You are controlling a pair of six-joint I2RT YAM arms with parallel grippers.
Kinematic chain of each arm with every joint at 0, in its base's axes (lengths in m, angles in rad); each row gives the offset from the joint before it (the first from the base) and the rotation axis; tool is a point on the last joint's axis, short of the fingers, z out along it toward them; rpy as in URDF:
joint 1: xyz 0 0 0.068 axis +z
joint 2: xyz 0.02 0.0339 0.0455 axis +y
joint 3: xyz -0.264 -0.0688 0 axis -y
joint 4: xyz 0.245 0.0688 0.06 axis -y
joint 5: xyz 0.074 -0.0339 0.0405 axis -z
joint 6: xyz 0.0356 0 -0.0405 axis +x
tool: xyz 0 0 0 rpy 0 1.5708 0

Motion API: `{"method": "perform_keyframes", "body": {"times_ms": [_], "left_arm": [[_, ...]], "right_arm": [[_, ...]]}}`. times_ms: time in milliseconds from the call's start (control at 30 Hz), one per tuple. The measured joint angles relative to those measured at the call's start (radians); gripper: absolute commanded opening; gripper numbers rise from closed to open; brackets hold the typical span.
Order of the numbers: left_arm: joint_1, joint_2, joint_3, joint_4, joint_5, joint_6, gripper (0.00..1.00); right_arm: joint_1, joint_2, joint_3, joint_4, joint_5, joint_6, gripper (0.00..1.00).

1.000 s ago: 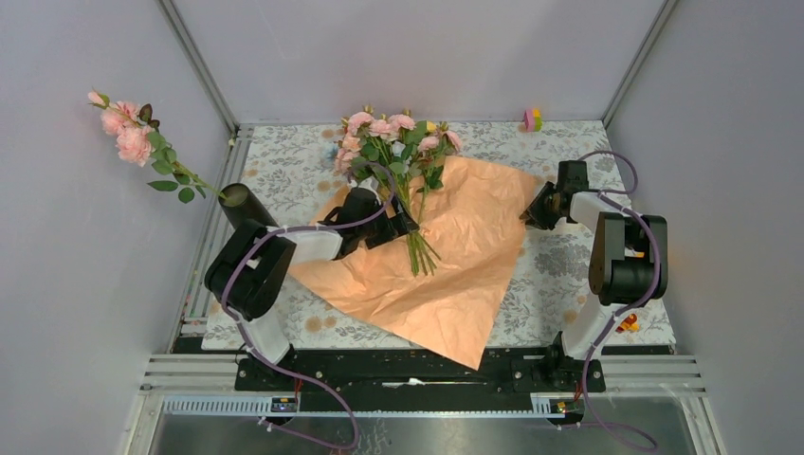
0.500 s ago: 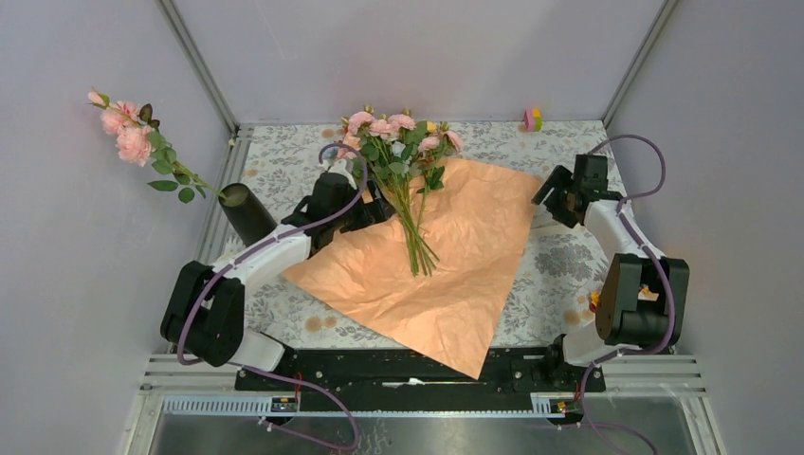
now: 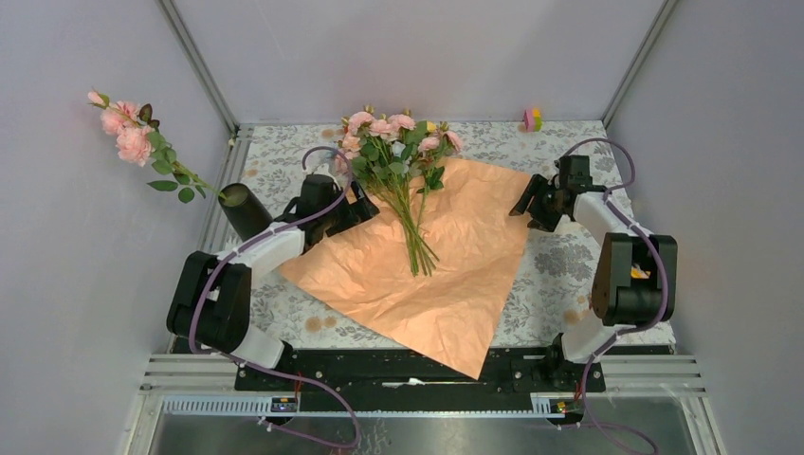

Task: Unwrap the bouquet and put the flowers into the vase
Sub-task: Adjust the wrapping paper at the center of the board.

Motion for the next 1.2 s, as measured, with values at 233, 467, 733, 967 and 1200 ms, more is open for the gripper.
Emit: {"method": "perform_keyframes", "body": {"times_ms": [233, 467, 733, 967, 1200], "left_arm": [[0.041, 0.008, -0.122, 0.036, -0.028, -0.035, 0.99], [0.052, 0.004, -0.193, 0.071, -0.071, -0.074, 0.99], [0.052, -0.090, -0.190, 0.014, -0.068, -0.073, 0.99], [0.083, -0.265, -0.072, -0.105, 0.062, -0.069, 0.99], [0.109, -0.339, 0.100, -0.300, 0.178, 0.096, 0.99]], "right_arm": [[-0.003, 0.086, 0.057, -0.040, -0.004, -0.011, 0.64], [-0.027, 0.117, 0.060, -0.060, 0.012, -0.009, 0.64], [-0.047, 0.063, 0.038, -0.057, 0.014, -0.010, 0.69], [0.028, -0.125, 0.005, -0.029, 0.006, -0.025, 0.67], [0.341, -0.144, 0.059, 0.001, 0.007, -0.035, 0.64]]}}
